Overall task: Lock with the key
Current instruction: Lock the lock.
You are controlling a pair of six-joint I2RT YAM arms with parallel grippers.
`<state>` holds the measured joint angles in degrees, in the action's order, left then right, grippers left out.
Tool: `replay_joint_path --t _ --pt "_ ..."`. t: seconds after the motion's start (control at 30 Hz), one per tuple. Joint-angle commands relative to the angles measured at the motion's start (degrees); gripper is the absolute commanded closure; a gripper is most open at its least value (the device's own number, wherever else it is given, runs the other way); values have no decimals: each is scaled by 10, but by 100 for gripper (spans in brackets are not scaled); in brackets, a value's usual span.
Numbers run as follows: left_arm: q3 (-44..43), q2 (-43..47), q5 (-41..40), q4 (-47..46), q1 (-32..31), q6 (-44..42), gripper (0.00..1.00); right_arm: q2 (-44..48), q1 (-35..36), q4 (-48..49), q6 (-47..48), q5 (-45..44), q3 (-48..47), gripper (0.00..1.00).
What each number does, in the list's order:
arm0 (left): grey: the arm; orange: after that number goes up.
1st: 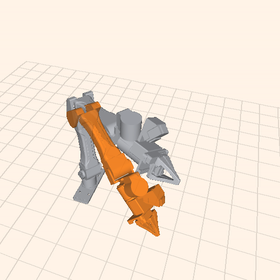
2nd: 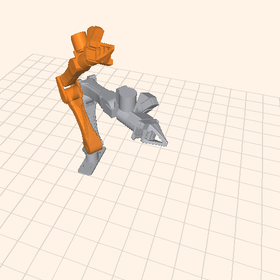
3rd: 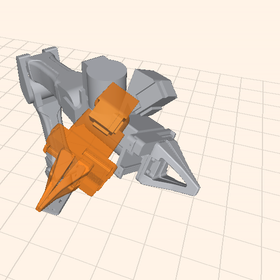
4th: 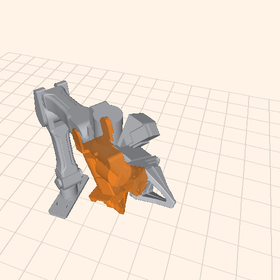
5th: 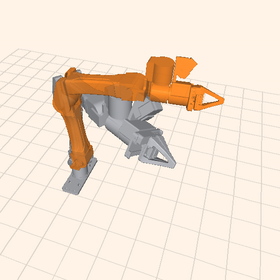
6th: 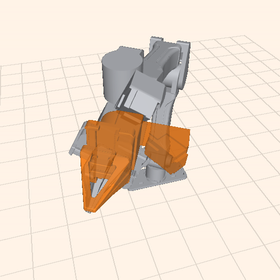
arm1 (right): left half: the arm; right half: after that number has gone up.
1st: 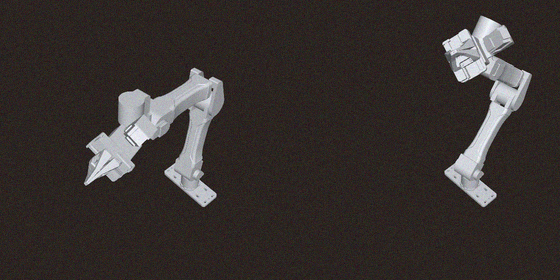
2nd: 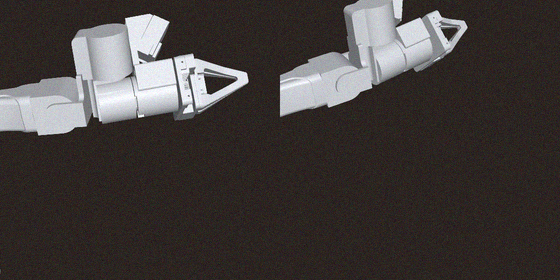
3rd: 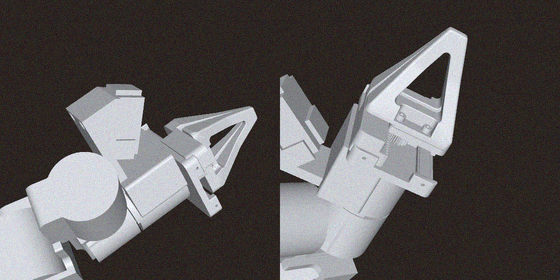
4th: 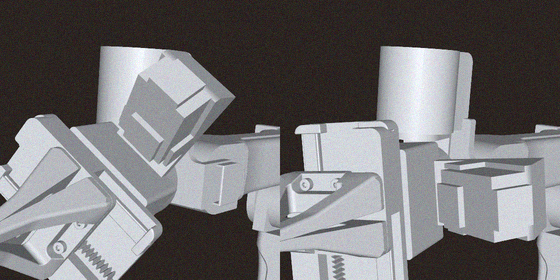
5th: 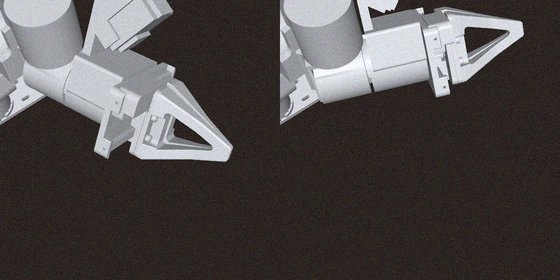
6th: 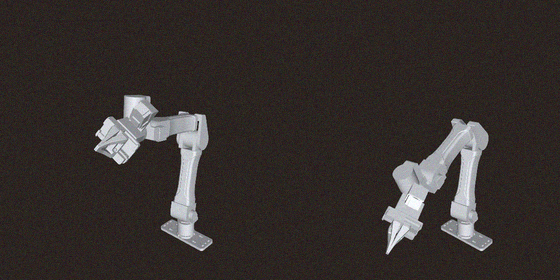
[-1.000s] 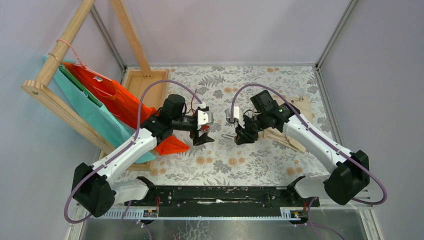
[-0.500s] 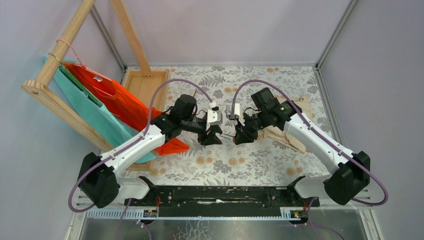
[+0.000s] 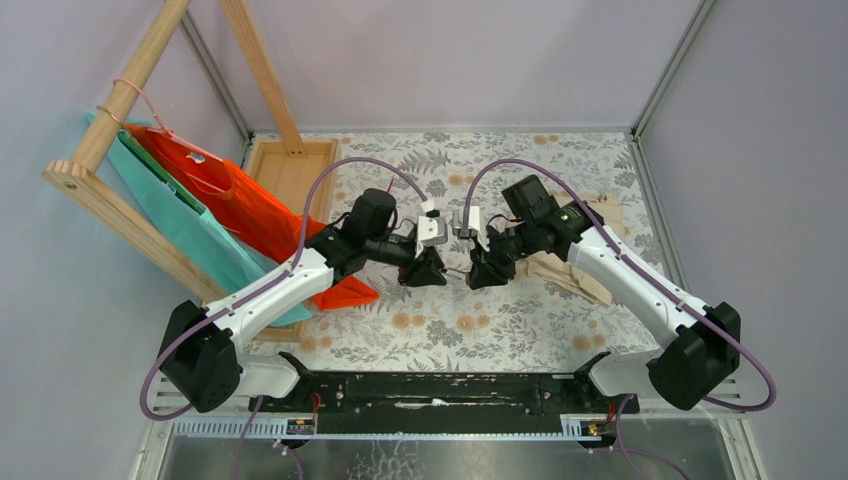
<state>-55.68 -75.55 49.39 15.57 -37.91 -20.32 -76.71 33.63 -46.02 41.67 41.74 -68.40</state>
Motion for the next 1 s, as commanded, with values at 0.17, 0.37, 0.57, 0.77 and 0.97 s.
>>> replay_joint_path --t 0.17,0.37,0.57,0.77,0.97 --pt "-5 5 17 -60 -4 31 82 5 -2 21 -18 27 -14 100" --pt "-1 16 19 -71 -3 43 100 8 -2 62 -63 5 -15 83" --pt "9 35 48 -107 21 81 100 24 -2 85 -88 -5 -8 35" --pt "-31 30 60 -71 31 65 100 30 -6 77 -82 -18 -26 21" --pt "-51 25 70 -90 40 94 100 48 -36 67 -60 2 -43 21"
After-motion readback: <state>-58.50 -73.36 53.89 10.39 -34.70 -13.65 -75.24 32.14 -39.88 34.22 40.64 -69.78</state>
